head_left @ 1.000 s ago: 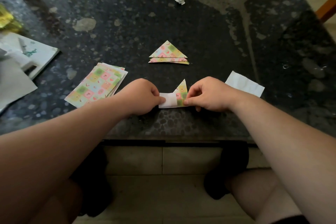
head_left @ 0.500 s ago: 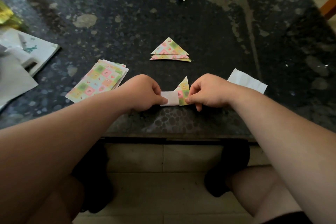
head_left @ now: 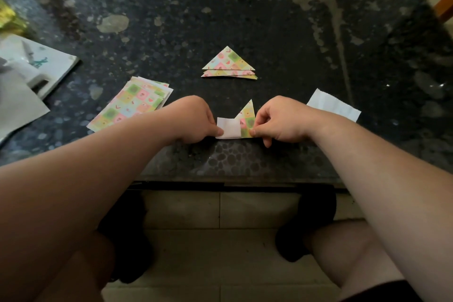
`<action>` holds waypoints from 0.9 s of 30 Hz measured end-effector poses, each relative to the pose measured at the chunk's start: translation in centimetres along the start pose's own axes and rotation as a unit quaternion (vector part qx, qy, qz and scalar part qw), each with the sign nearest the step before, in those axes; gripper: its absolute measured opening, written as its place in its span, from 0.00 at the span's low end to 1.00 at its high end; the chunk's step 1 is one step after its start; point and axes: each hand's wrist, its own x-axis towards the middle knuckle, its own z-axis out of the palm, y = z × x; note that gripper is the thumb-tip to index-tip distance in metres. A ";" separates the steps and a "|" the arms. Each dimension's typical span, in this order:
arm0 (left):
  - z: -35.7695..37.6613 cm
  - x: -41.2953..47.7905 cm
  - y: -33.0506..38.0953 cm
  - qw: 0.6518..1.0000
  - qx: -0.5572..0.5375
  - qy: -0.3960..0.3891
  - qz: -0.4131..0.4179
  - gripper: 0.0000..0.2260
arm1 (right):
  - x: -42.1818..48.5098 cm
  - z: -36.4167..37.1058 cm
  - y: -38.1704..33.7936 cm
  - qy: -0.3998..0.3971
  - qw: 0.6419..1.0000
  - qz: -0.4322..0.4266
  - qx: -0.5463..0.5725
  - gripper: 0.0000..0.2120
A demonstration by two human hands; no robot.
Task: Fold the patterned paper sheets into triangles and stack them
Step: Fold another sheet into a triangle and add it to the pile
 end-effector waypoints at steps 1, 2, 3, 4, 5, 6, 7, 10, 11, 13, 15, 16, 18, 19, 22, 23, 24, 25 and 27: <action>0.0 0.0 0.1 1.000 0.005 -0.002 -0.001 0.12 | 0.1 0.0 0.0 0.000 1.000 0.003 -0.002 0.11; -0.1 0.0 0.2 1.000 0.015 -0.004 0.002 0.12 | 0.2 0.0 -0.1 0.001 1.000 0.006 -0.006 0.12; -0.1 0.0 0.4 1.000 0.025 -0.006 0.005 0.12 | 0.3 -0.1 -0.1 0.000 1.000 0.008 -0.010 0.12; 0.0 0.0 0.4 1.000 0.029 -0.006 0.006 0.13 | 0.4 -0.1 -0.2 -0.001 1.000 0.010 -0.013 0.12; 0.0 0.0 0.5 0.999 0.031 -0.005 0.006 0.13 | 0.4 -0.1 -0.2 -0.003 1.000 0.012 -0.016 0.12; 0.0 0.0 0.4 0.999 0.034 -0.005 0.006 0.14 | 0.5 0.0 -0.2 -0.005 1.000 0.014 -0.017 0.12; 0.0 0.0 0.4 0.999 0.039 -0.004 0.006 0.14 | 0.5 0.0 -0.3 -0.006 1.000 0.016 -0.018 0.12; 0.2 0.0 0.3 0.999 0.037 0.000 0.006 0.14 | 0.5 0.0 -0.4 -0.007 1.000 0.021 -0.018 0.11; 0.3 0.1 0.2 1.000 0.030 0.004 0.006 0.14 | 0.6 0.0 -0.4 -0.007 1.000 0.022 -0.018 0.11; 0.4 0.1 0.1 1.000 0.024 0.008 0.008 0.13 | 0.6 0.1 -0.5 -0.007 0.999 0.025 -0.019 0.11; 0.6 0.1 0.0 1.000 0.024 0.013 0.012 0.12 | 0.7 0.1 -0.6 -0.008 0.999 0.027 -0.018 0.11; 0.7 0.1 0.0 1.000 0.022 0.016 0.014 0.12 | 0.7 0.2 -0.6 -0.009 0.999 0.028 -0.016 0.11; 0.8 0.2 -0.1 0.999 0.021 0.025 0.015 0.11 | 0.8 0.2 -0.6 -0.010 0.999 0.030 -0.013 0.10; 0.8 0.3 -0.2 0.999 0.021 0.026 0.016 0.12 | 0.8 0.2 -0.6 -0.010 0.999 0.031 -0.014 0.10; 0.9 0.4 -0.3 0.999 0.022 0.028 0.015 0.12 | 0.8 0.1 -0.6 -0.012 0.999 0.029 -0.018 0.10; 0.8 0.4 -0.2 0.999 0.020 0.029 0.013 0.11 | 0.8 0.1 -0.6 -0.013 0.999 0.028 -0.020 0.10; 0.9 0.4 -0.1 0.999 0.016 0.029 0.012 0.11 | 0.8 0.1 -0.7 -0.015 0.999 0.026 -0.022 0.10; 0.8 0.3 -0.1 0.999 0.015 0.028 0.011 0.11 | 0.7 0.2 -0.7 -0.017 0.999 0.023 -0.026 0.10; 0.7 0.1 0.1 0.999 0.030 0.023 0.014 0.11 | 0.7 0.2 -0.7 -0.018 0.999 0.018 -0.032 0.11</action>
